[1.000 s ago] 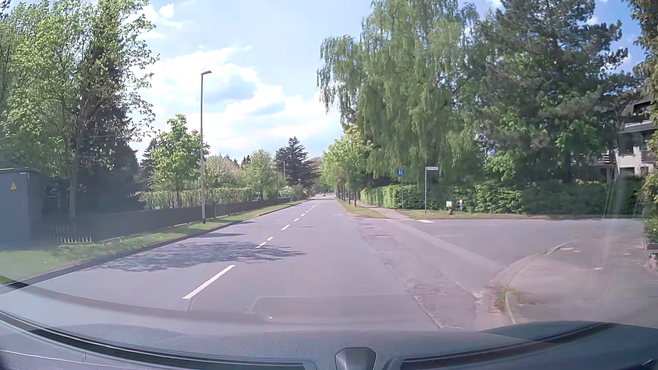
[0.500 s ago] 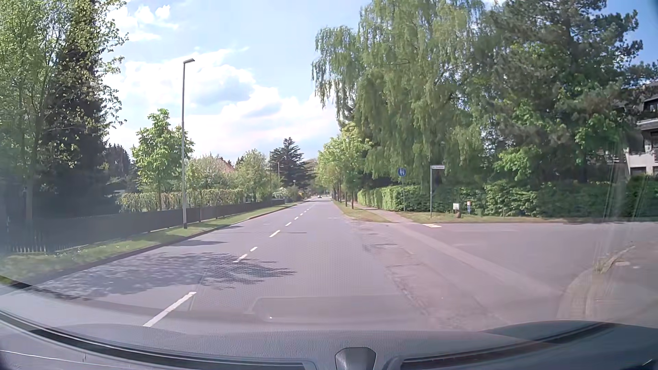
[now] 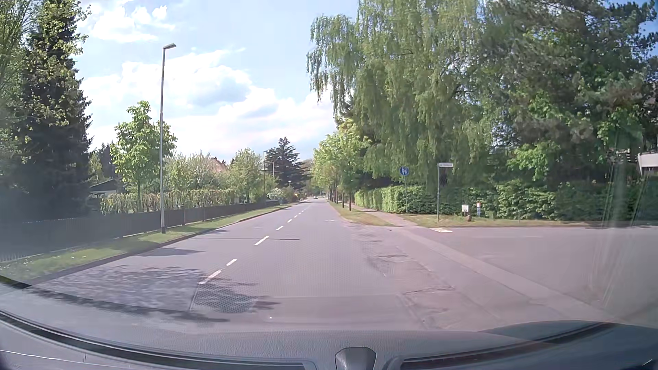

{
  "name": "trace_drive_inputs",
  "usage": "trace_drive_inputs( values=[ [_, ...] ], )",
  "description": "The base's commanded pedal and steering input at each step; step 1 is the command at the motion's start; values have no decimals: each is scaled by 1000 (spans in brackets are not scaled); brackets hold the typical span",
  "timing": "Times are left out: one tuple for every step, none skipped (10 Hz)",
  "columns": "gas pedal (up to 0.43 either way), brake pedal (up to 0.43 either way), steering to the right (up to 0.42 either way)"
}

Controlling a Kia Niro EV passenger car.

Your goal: Follow the waypoints while adhering to traffic rules and regulations

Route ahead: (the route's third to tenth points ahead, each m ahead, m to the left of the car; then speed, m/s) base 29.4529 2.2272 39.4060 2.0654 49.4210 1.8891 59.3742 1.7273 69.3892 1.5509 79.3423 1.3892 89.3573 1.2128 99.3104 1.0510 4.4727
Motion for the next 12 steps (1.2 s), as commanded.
trace_drive_inputs(
  values=[
    [0,91,16],
    [0,122,16],
    [0,128,16],
    [0,128,16],
    [0,140,16],
    [0,152,16],
    [0,146,16],
    [0,152,16],
    [0,159,16],
    [0,165,15],
    [0,165,15],
    [0,159,15]
  ],
)
